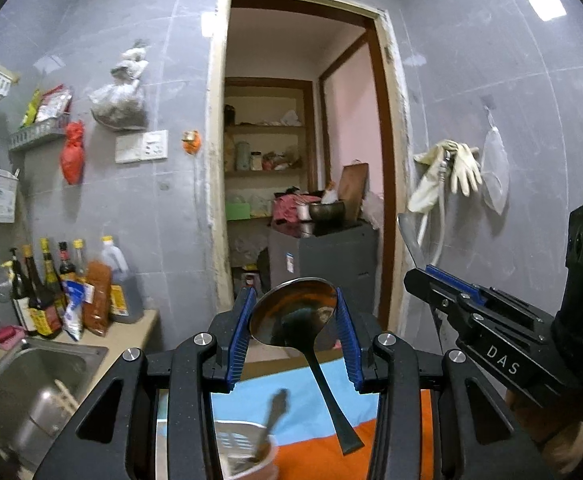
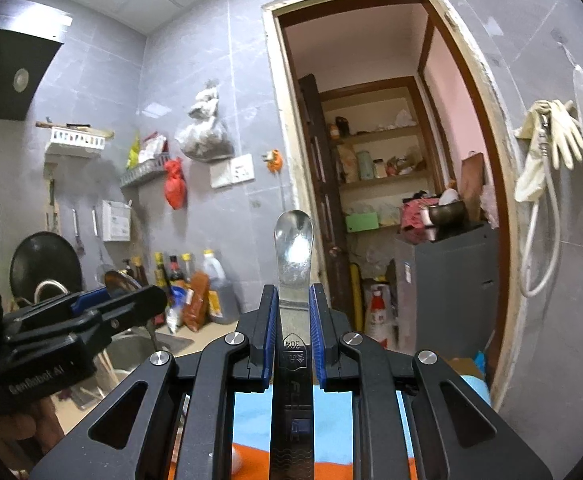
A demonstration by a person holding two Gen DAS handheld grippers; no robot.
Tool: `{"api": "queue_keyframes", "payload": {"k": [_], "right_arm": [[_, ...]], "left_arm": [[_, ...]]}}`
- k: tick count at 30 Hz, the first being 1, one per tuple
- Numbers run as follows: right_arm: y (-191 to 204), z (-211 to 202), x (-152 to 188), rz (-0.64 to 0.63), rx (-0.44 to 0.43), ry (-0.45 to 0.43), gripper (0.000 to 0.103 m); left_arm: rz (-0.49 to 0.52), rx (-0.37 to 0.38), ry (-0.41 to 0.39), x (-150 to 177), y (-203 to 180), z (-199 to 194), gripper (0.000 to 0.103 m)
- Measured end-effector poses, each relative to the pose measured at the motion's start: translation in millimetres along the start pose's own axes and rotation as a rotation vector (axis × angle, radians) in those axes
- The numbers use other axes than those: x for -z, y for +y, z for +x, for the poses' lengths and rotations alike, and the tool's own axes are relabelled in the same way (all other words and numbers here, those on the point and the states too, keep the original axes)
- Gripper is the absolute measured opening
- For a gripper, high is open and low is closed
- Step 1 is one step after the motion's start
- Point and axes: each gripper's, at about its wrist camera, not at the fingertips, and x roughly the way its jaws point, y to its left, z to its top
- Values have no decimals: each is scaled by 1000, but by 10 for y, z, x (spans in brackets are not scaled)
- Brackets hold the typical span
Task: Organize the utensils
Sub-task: 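Lift the spoon and knife and carry them over the white basket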
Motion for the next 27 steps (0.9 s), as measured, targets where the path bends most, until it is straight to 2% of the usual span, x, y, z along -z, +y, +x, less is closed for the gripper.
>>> {"api": "queue_keyframes", "payload": {"k": [6, 11, 20, 27], "right_arm": [[275, 188, -106, 45, -69, -25, 14], [450, 357, -131, 126, -129, -68, 14], [637, 615, 91, 241, -196, -119, 14], [572, 780, 334, 316, -208, -128, 14]], "left_arm": [[3, -46, -24, -156, 342, -210, 35], [4, -111, -36, -179, 657, -348, 35], [-52, -221, -17, 101, 1229, -450, 35], [-99, -262, 8, 367, 1502, -390, 35]]}}
